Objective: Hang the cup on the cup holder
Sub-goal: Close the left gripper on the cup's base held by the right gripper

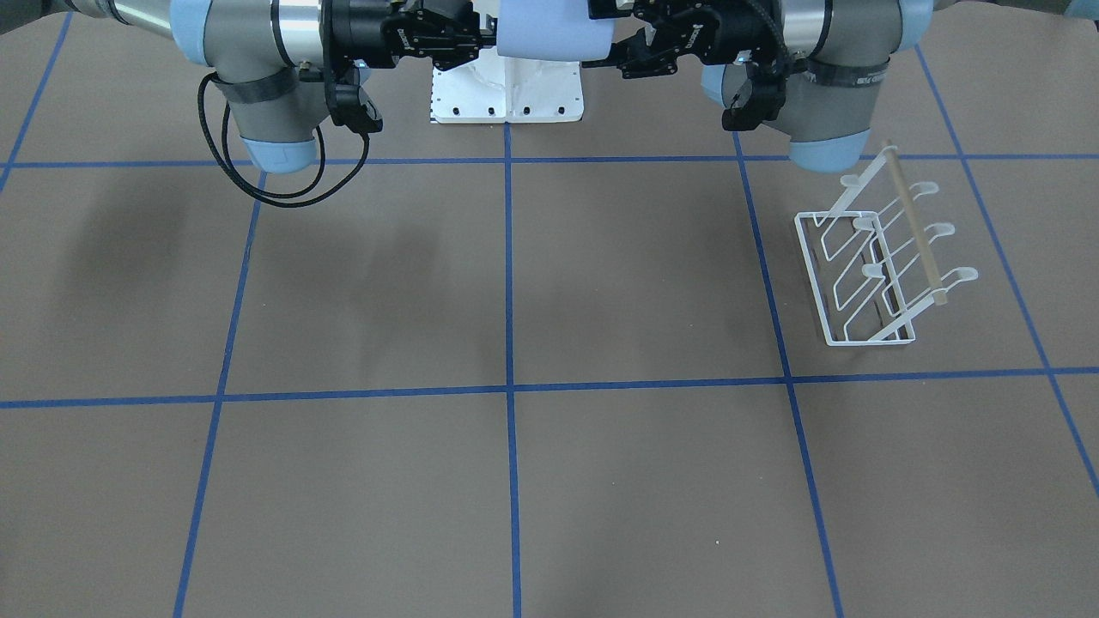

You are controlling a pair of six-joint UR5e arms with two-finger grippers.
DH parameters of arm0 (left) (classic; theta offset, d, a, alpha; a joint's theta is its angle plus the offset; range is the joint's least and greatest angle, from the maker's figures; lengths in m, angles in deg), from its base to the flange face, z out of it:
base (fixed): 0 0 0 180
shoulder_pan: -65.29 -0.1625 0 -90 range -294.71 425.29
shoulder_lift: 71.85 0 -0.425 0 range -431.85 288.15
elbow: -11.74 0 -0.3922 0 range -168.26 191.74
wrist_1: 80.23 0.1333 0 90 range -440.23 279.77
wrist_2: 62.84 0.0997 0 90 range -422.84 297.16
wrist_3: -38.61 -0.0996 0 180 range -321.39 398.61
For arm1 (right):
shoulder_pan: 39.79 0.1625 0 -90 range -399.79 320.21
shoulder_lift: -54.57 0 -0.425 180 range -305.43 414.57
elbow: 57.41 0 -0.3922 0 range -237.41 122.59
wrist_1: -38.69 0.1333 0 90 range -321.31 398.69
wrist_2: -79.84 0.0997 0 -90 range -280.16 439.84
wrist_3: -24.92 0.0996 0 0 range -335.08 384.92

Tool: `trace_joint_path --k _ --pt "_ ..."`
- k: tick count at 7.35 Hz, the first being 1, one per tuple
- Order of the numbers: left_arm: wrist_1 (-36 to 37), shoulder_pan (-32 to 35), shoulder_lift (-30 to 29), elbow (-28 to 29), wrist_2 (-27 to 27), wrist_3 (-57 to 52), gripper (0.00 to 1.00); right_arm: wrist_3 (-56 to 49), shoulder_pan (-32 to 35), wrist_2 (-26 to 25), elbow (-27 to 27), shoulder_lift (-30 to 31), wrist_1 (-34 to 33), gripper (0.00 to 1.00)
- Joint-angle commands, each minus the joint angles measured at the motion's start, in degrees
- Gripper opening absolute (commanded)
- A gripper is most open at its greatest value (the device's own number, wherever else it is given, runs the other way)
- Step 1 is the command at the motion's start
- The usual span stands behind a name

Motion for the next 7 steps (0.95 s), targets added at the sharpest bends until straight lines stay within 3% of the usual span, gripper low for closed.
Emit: trace_joint_path --k 1,2,3,4,7 --pt "-0.09 -0.06 -0.08 -0.15 0.00 0.00 0.76 0.00 0.02 -0.08 -0.07 -0.05 0.08 0.00" --pt "-0.09 -0.06 0.01 0.03 0.00 0.00 0.43 0.00 0.02 -0.08 -0.07 -0.13 -0.01 0.00" --pt "-0.09 -0.06 0.10 0.11 0.00 0.00 0.05 -0.09 -0.07 -0.52 -0.07 -0.31 -0.01 0.83" --pt "-0.09 -0.06 0.10 0.20 0.00 -0.09 0.00 -0.09 -0.07 -1.48 0.02 -0.40 -0.10 1.00" --pt "-0.01 -0.15 0.10 0.29 0.00 -0.09 0.00 0.00 2.11 -2.28 0.81 -0.40 0.08 1.00"
